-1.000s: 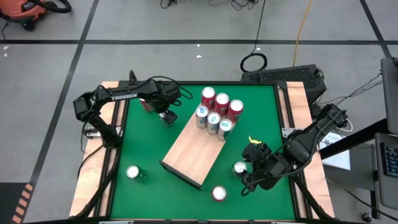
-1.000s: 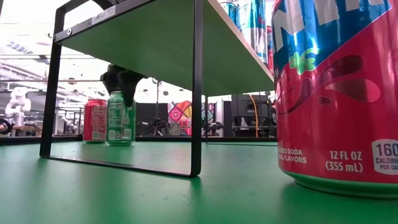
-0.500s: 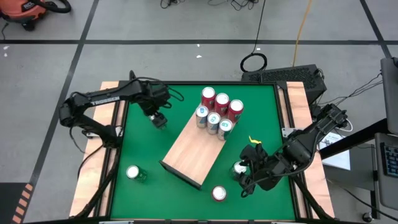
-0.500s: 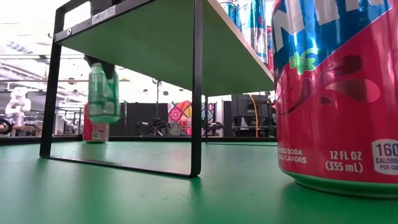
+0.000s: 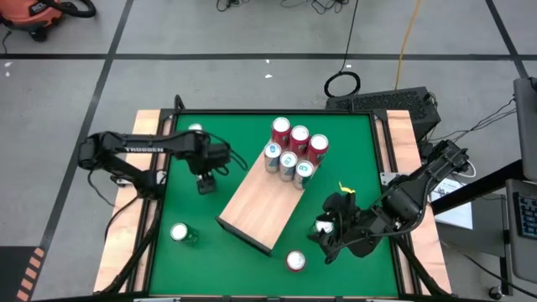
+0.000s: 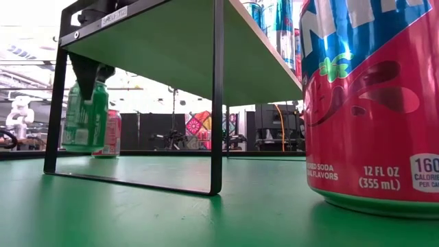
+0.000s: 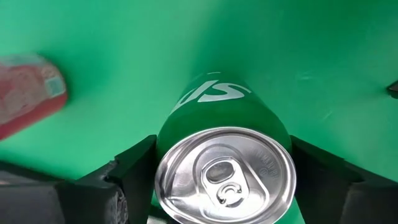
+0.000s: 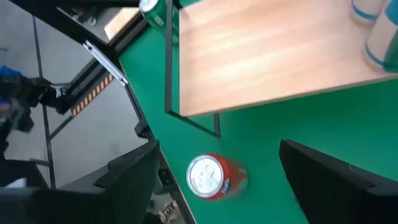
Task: Sort soda cans
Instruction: Move the green soda can to the middle left of the table, then put the green soda can on the shelf
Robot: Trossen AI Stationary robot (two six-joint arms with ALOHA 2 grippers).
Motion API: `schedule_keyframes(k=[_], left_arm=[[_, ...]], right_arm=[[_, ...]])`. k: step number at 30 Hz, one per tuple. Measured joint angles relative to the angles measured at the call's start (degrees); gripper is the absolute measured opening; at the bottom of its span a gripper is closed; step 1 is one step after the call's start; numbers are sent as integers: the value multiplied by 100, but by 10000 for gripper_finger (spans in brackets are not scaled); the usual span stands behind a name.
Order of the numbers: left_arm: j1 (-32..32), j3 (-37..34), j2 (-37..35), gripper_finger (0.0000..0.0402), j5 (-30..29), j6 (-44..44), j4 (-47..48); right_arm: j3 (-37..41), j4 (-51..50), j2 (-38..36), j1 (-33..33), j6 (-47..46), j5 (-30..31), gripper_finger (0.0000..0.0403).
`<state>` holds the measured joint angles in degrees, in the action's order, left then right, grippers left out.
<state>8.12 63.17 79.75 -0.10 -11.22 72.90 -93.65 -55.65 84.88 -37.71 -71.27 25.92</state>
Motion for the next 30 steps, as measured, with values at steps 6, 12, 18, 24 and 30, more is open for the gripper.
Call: schedule_keyframes(k=[6, 12, 18, 24, 30], left_arm=[[-362, -152, 2, 308, -5, -48, -300], [-531, -150, -4, 341, -52, -84, -342], [-662, -97, -2, 367, -52, -270, -207], [-826, 490, -113, 369, -126, -1329, 1040], [-1522, 989, -997, 369, 609, -2527, 1608]], right_arm=[[0, 13, 0, 24, 46, 115, 322], [0, 13, 0, 24, 95, 115, 322], [0, 11, 0, 24, 149, 113, 322], [0, 12, 0, 24, 149, 110, 322], [0, 10, 0, 23, 89, 108, 322]])
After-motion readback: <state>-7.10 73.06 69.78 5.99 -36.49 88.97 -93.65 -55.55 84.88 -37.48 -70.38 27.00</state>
